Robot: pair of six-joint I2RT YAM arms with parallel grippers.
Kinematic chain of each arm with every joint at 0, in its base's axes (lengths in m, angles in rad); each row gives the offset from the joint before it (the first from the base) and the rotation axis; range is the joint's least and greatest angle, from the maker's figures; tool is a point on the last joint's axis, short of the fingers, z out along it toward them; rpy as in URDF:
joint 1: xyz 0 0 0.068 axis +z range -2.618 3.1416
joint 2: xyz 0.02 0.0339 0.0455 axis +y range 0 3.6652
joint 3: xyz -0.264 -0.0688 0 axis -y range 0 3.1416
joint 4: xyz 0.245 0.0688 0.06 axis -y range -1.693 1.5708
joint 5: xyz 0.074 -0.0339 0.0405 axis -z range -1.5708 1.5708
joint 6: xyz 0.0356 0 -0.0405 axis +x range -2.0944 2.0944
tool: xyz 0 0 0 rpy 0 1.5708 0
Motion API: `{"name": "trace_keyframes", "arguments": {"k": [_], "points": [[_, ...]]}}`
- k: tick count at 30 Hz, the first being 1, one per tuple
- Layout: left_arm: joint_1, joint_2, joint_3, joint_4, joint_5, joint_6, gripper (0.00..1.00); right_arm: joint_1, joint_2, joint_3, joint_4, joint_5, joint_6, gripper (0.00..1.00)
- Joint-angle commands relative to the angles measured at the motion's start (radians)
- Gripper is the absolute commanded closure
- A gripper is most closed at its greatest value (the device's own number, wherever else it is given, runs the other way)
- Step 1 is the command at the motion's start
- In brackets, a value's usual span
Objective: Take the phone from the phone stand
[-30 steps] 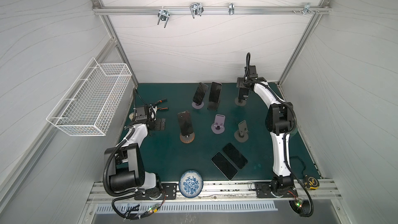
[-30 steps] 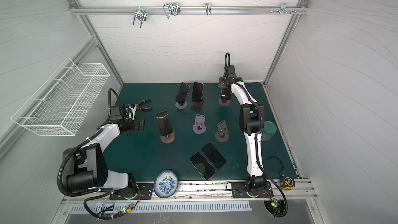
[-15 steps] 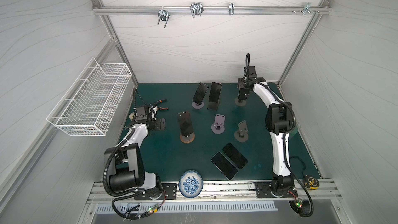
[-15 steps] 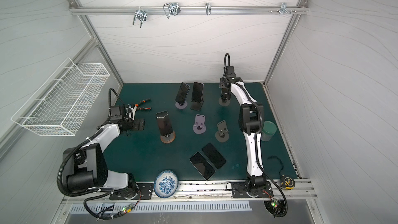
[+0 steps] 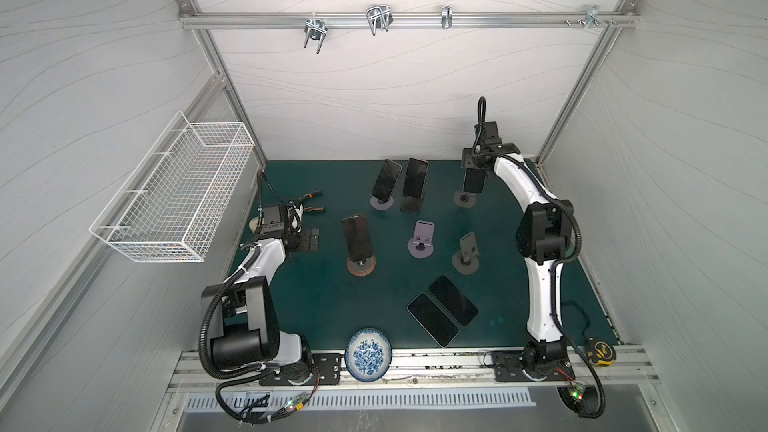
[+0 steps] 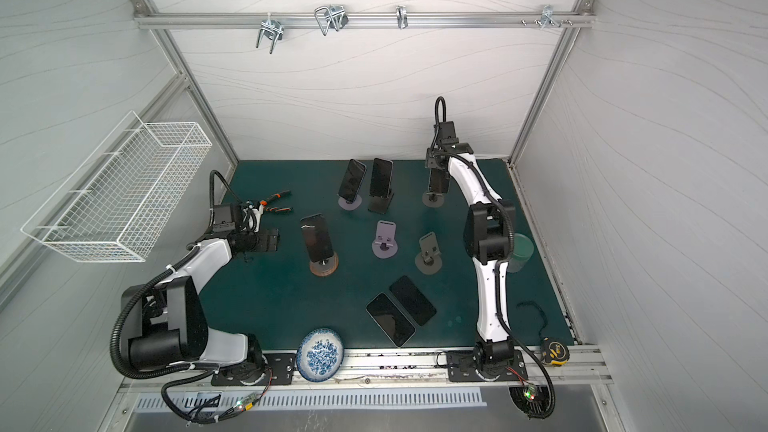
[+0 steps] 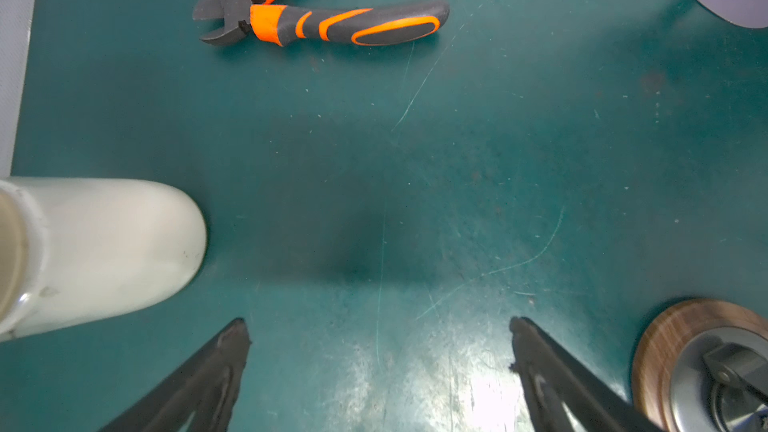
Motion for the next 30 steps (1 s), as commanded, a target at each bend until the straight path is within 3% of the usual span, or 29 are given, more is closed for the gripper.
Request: {"name": "trace_keyframes", "arguments": {"k": [1, 15, 21, 30], "points": [[-0.004, 0.007, 0.028, 0.012, 0.015, 0.02, 0.01, -0.003, -0.109, 0.038, -0.054, 0.0, -0.018, 0.44], [-0.003, 0.015, 0.035, 0.016, 0.017, 0.014, 0.01, 0.08, -0.466, -0.283, -0.128, -0.076, -0.017, 0.44], [-0.002, 0.019, 0.039, 0.016, 0.015, 0.01, 0.01, 0.146, -0.598, -0.425, -0.206, -0.036, -0.007, 0.44], [-0.001, 0.046, 0.062, -0.002, 0.014, 0.011, 0.01, 0.104, -0.795, -0.737, -0.209, -0.012, 0.078, 0.44]]}}
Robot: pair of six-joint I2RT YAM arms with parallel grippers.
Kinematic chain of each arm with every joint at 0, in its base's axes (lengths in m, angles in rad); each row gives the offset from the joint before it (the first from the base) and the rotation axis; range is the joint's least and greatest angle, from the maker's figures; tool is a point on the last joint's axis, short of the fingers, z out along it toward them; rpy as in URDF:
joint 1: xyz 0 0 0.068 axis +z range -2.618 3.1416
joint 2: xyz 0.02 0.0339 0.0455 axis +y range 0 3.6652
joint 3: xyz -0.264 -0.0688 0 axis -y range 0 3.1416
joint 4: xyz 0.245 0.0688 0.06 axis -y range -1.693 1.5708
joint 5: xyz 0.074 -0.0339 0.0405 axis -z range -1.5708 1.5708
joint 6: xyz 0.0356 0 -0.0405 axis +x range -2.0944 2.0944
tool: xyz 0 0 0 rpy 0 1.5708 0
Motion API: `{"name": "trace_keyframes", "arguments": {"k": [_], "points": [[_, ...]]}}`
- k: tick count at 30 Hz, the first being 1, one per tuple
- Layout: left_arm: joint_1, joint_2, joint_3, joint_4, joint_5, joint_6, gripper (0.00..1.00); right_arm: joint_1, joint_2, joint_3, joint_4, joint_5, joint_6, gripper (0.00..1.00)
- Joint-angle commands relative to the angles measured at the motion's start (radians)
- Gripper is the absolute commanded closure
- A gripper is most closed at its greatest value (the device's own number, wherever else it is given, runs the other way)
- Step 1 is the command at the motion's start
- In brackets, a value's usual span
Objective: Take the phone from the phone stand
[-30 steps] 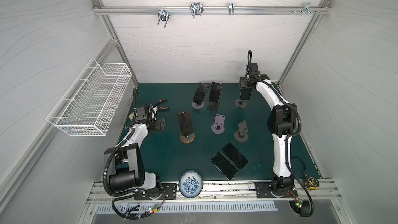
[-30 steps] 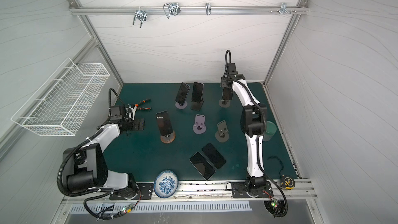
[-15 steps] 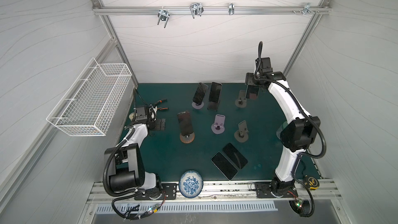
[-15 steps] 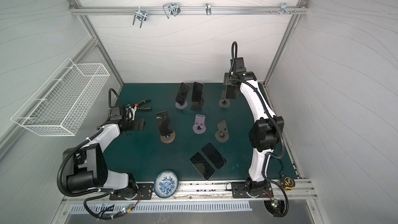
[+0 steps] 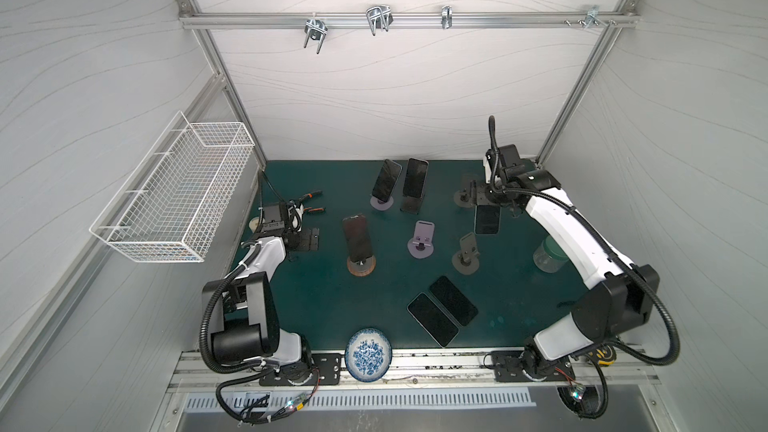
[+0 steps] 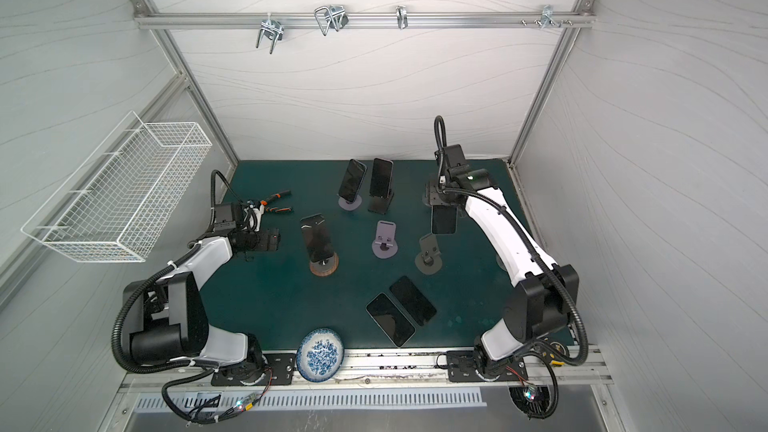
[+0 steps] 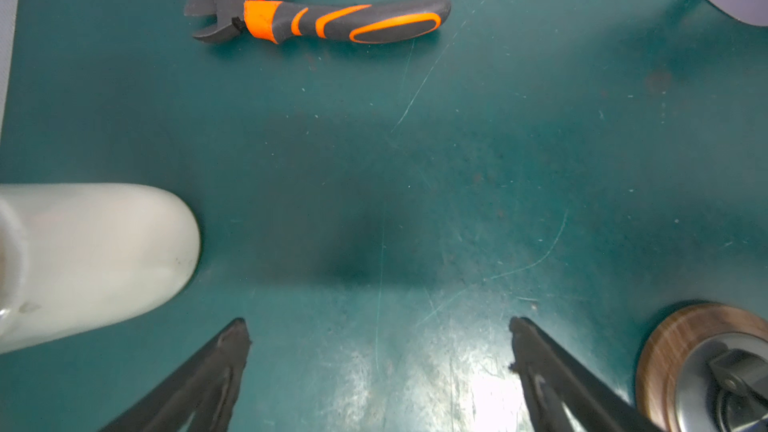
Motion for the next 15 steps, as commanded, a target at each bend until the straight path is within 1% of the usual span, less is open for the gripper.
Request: {"name": "trace_keyframes", "arguments": {"k": [1, 5, 12, 15], "points": [[-0.002, 0.021, 0.051, -0.005, 0.01, 0.011, 0.01, -0.048, -0.064, -0.066, -0.014, -0.002, 0.051, 0.43], [-0.001, 0.005, 0.035, 0.009, 0.006, 0.009, 0.01, -0.111, -0.093, -0.169, 0.006, -0.034, 0.07, 0.43], [-0.001, 0.008, 0.038, 0.007, 0.01, 0.01, 0.01, -0.145, -0.081, -0.285, 0.007, -0.003, 0.068, 0.42], [-0.002, 0.016, 0.046, -0.001, 0.012, 0.014, 0.01, -0.177, -0.059, -0.348, 0.042, -0.033, 0.083, 0.42]]}}
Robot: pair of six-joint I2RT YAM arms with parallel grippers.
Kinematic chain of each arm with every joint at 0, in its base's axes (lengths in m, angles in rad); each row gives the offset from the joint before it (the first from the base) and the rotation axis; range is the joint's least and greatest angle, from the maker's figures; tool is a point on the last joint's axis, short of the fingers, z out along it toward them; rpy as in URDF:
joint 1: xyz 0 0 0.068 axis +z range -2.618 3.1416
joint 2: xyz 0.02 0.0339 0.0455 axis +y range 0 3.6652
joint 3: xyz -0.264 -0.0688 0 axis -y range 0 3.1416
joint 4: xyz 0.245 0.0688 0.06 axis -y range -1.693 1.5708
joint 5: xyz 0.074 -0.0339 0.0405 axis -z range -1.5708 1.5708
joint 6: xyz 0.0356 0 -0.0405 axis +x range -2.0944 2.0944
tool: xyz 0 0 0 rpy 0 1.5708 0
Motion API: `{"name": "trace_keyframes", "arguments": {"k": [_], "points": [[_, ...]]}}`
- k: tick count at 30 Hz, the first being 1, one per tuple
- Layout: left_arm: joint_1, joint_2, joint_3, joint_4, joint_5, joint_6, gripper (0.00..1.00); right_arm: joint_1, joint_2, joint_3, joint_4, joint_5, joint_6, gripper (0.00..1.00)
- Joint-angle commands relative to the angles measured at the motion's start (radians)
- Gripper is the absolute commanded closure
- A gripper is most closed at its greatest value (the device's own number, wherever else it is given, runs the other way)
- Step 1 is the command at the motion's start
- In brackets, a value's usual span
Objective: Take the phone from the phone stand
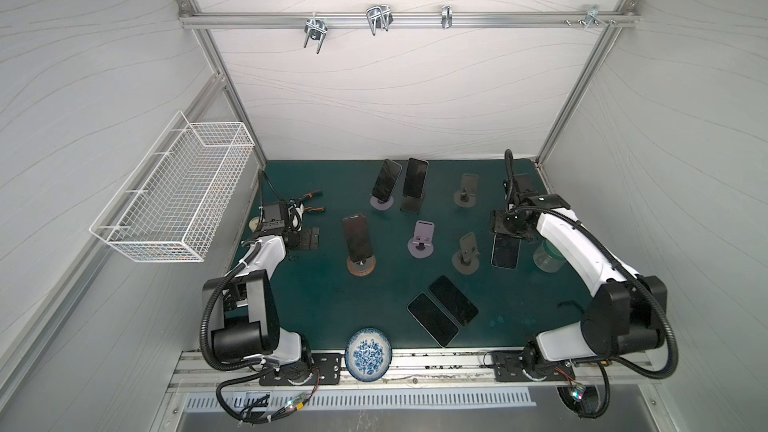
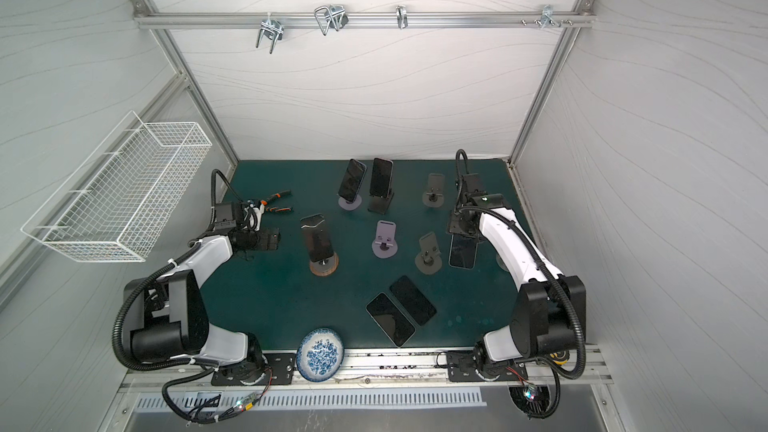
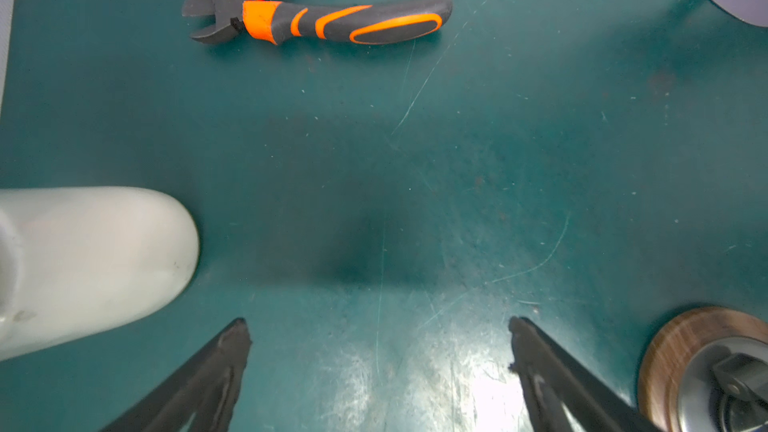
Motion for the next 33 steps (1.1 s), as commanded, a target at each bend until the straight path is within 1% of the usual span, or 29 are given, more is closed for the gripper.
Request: {"name": "trace_keyframes", "arguments": {"k": [1, 6, 11, 14, 17, 21, 24, 27, 31, 33], "points": [[-0.002, 0.009, 0.041, -0.002, 0.01, 0.011, 0.01, -0.035, 0.012, -0.042, 0.024, -0.016, 0.028, 0.42], [-0.002, -0.017, 0.018, 0.015, 0.017, 0.014, 0.01, -0.045, 0.048, -0.11, 0.049, -0.037, 0.044, 0.42], [-0.002, 0.008, 0.039, 0.004, -0.001, 0.003, 0.01, -0.044, 0.084, -0.171, 0.08, -0.108, 0.074, 0.4], [-0.002, 0.005, 0.038, 0.003, 0.003, 0.008, 0.01, -0.045, 0.091, -0.202, 0.085, -0.079, 0.091, 0.39], [-0.002, 0.002, 0.035, 0.006, -0.002, 0.003, 0.02, -0.046, 0.093, -0.244, 0.132, -0.089, 0.117, 0.39], [-0.003, 0.0, 0.032, 0.006, 0.009, 0.011, 0.02, -0.043, 0.134, -0.255, 0.156, -0.104, 0.171, 0.39], [-0.002, 0.001, 0.034, 0.005, 0.005, 0.008, 0.02, -0.033, 0.12, -0.3, 0.217, -0.064, 0.208, 0.39], [-0.003, -0.014, 0.021, 0.015, 0.012, 0.012, 0.02, -0.035, 0.125, -0.323, 0.256, -0.047, 0.206, 0.38], [-0.002, 0.008, 0.041, -0.001, 0.007, 0.009, 0.02, -0.033, 0.173, -0.319, 0.263, -0.048, 0.21, 0.37], [-0.002, 0.002, 0.034, 0.006, 0.004, 0.007, 0.02, -0.031, 0.19, -0.319, 0.267, -0.042, 0.217, 0.42]]}}
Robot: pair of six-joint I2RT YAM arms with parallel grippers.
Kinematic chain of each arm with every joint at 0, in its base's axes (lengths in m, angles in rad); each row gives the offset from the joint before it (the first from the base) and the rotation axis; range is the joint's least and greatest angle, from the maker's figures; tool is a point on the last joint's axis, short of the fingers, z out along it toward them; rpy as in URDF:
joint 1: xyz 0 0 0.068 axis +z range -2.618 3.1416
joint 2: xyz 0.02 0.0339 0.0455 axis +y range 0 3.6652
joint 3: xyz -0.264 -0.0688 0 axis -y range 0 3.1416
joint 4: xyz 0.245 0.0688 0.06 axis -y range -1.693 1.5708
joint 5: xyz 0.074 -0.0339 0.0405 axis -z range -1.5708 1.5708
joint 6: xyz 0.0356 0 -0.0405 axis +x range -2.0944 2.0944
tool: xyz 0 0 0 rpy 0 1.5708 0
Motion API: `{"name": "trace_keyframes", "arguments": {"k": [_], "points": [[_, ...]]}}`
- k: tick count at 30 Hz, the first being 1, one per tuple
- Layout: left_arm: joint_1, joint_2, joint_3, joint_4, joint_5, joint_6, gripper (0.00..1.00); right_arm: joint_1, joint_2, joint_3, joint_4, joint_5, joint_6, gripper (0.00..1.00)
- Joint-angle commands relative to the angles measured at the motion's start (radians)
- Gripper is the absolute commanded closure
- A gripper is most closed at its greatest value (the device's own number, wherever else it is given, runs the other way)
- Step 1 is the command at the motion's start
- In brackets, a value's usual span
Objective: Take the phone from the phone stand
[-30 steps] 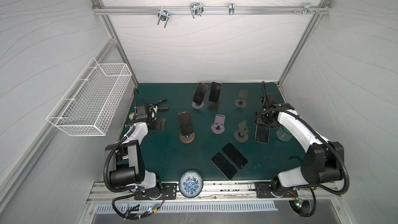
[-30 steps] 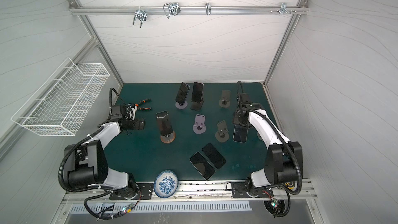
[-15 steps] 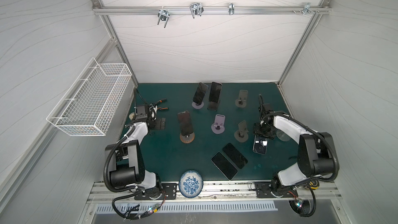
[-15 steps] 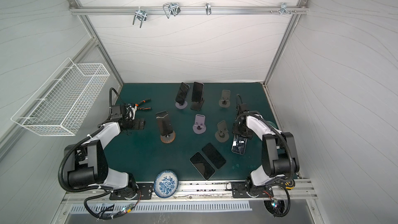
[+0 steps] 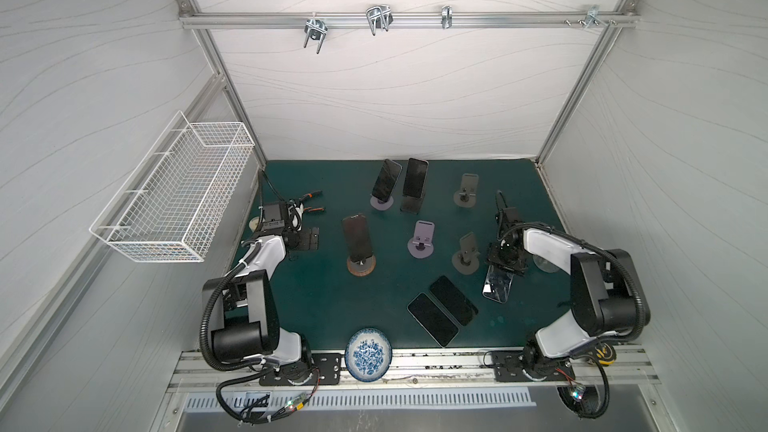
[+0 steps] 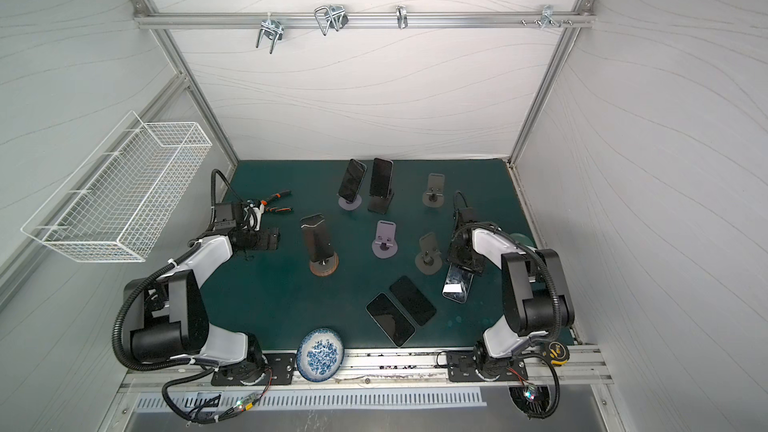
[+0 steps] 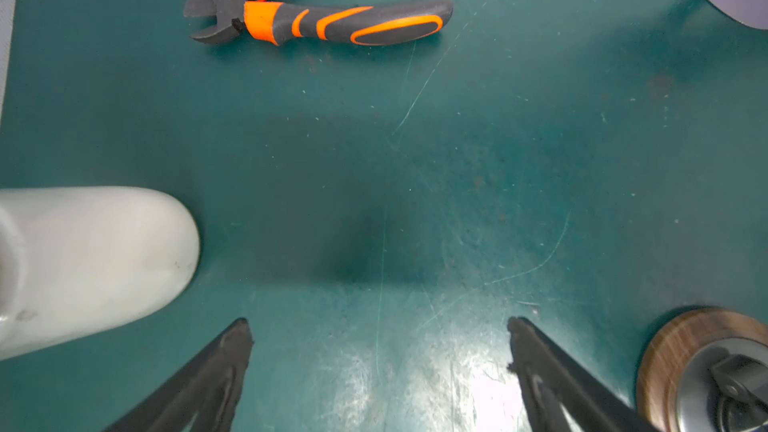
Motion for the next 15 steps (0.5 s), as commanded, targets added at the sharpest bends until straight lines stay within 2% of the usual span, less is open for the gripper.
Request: {"name": "trace_keyframes", "arguments": {"k": [1, 5, 10, 15], "points": [[-0.003, -0.004, 0.028, 0.009, 0.009, 0.014, 0.02, 0.004, 0.058, -0.013, 0.051, 0.015, 0.024, 0.42], [-0.002, 0.003, 0.035, 0.003, 0.009, 0.014, 0.03, 0.006, 0.066, -0.005, 0.05, 0.018, 0.018, 0.42], [-0.002, 0.005, 0.037, 0.0, 0.013, 0.018, 0.03, 0.01, 0.065, 0.007, 0.031, 0.024, 0.014, 0.33], [-0.001, 0.004, 0.035, 0.003, 0.009, 0.013, 0.04, 0.015, 0.061, 0.005, 0.027, 0.026, 0.023, 0.32]]}}
